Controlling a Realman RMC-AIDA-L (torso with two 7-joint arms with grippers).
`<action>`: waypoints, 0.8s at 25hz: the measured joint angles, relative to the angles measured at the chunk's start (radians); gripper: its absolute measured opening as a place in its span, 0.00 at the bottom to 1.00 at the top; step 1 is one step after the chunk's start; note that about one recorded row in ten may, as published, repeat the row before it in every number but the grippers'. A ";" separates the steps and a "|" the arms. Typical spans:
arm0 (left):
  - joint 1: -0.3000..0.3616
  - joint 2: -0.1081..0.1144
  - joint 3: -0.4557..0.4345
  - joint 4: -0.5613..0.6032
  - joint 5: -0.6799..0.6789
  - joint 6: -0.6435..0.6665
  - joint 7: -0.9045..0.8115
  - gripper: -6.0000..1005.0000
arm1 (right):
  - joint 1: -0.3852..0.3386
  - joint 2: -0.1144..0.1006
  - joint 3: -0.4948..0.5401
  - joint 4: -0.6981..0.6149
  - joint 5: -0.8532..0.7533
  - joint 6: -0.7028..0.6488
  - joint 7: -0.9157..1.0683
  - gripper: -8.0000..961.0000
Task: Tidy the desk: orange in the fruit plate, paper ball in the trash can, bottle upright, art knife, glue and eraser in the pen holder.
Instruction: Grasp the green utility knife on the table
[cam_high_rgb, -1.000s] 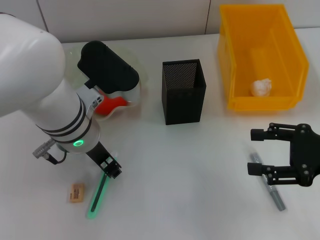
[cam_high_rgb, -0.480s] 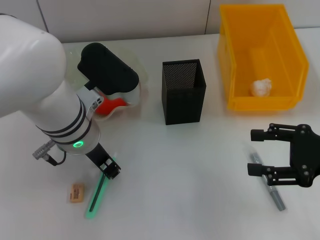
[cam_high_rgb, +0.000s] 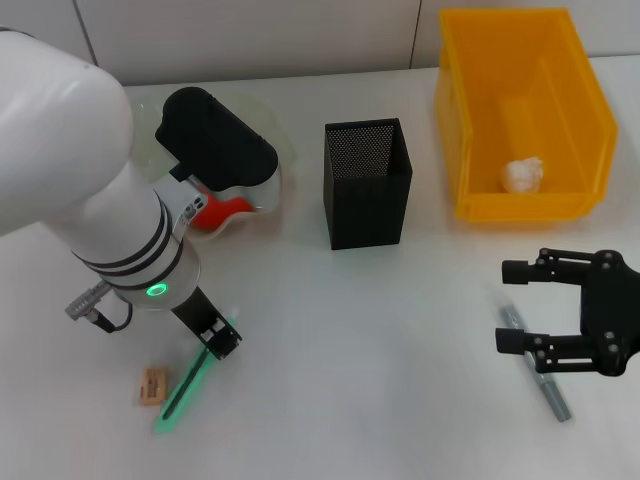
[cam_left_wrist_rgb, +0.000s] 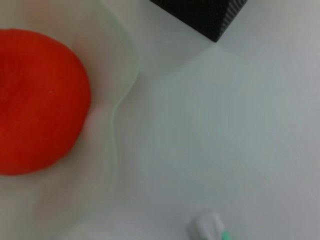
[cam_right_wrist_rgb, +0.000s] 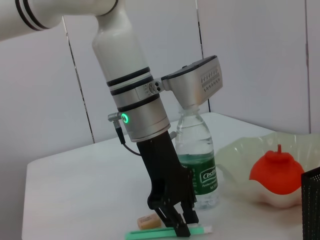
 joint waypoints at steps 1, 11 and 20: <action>0.000 0.000 -0.002 0.000 -0.001 0.000 0.000 0.32 | -0.001 0.000 0.000 0.000 0.000 0.000 0.000 0.80; -0.004 0.000 0.002 -0.009 -0.008 0.006 0.000 0.28 | -0.001 0.000 0.000 0.000 0.001 -0.003 0.000 0.80; -0.005 0.000 0.006 -0.009 -0.008 0.009 0.000 0.21 | -0.001 0.000 0.000 0.000 0.002 -0.003 0.000 0.80</action>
